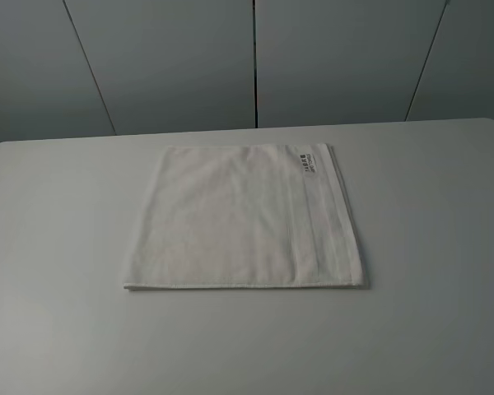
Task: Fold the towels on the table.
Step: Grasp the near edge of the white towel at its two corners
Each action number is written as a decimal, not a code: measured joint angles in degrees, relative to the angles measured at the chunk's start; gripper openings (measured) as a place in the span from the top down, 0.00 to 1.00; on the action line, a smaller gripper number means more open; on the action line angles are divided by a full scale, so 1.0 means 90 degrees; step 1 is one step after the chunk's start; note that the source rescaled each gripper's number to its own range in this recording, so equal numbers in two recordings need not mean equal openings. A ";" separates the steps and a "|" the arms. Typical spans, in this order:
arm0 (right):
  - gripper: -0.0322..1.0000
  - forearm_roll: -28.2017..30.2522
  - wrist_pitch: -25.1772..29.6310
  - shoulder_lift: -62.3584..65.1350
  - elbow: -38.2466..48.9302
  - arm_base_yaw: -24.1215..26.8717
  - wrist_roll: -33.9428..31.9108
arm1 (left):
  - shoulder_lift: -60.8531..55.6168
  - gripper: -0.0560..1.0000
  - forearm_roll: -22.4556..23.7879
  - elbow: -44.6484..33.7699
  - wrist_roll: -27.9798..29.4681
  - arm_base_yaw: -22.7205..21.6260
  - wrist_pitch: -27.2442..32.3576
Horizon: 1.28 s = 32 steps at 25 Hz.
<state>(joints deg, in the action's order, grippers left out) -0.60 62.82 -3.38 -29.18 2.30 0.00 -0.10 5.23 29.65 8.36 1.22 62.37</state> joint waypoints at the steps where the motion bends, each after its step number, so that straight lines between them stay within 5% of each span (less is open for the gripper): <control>1: 0.97 0.0000 0.0000 0.0000 0.0000 0.0000 0.0000 | 0.0000 0.00 0.0000 0.0000 -0.0002 0.0000 0.0000; 9: 0.97 0.0000 0.0000 0.0000 0.0000 0.0000 0.0000 | 0.0000 0.00 0.0559 0.0000 -0.0506 0.0000 -0.0012; 32: 0.97 -0.0196 0.0000 0.0000 0.0000 0.0000 0.0000 | 0.0000 0.00 0.0253 0.0000 -0.0486 0.0000 0.0024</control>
<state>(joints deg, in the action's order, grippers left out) -2.36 62.82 -3.38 -29.18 2.30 0.00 -0.10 7.51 29.65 3.99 1.22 62.59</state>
